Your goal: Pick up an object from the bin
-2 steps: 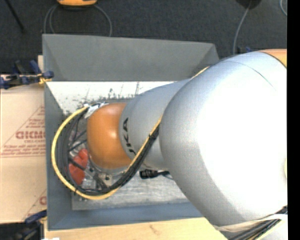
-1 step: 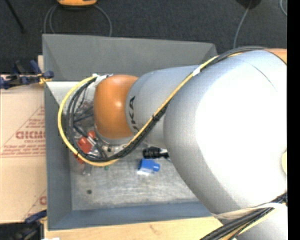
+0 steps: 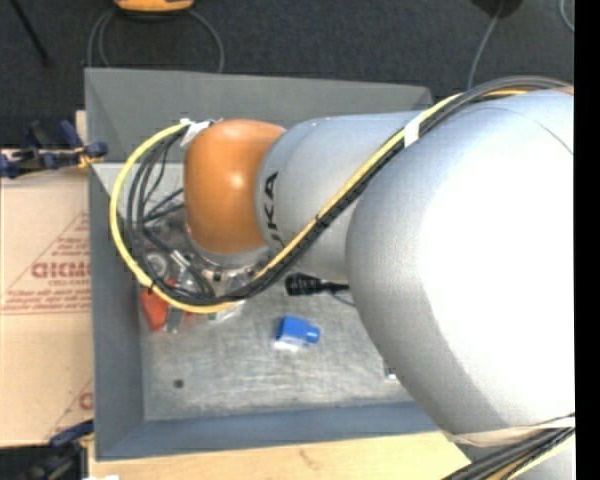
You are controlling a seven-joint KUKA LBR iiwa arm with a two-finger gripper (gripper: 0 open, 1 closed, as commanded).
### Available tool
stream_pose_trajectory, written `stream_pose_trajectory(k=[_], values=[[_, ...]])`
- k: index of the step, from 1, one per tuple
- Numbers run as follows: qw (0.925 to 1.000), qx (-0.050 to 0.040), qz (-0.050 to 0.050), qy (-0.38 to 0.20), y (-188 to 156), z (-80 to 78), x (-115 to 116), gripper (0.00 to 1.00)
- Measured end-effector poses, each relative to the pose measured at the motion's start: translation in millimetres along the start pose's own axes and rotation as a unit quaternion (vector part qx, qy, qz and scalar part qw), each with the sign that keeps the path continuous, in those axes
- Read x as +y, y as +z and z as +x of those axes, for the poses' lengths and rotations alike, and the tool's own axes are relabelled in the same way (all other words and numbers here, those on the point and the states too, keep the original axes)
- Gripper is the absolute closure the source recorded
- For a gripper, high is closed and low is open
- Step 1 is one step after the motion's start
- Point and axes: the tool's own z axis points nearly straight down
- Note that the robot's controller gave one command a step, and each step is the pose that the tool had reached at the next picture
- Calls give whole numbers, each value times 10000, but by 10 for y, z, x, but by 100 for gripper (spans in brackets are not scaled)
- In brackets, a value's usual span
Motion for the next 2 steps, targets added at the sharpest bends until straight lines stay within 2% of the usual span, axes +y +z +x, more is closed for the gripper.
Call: stream_pose_trajectory(k=[1,2], values=[[10000,-3,0,-11,-269,-91,-26,100],[9555,-5,6,-2949,-2841,-197,-59,100]])
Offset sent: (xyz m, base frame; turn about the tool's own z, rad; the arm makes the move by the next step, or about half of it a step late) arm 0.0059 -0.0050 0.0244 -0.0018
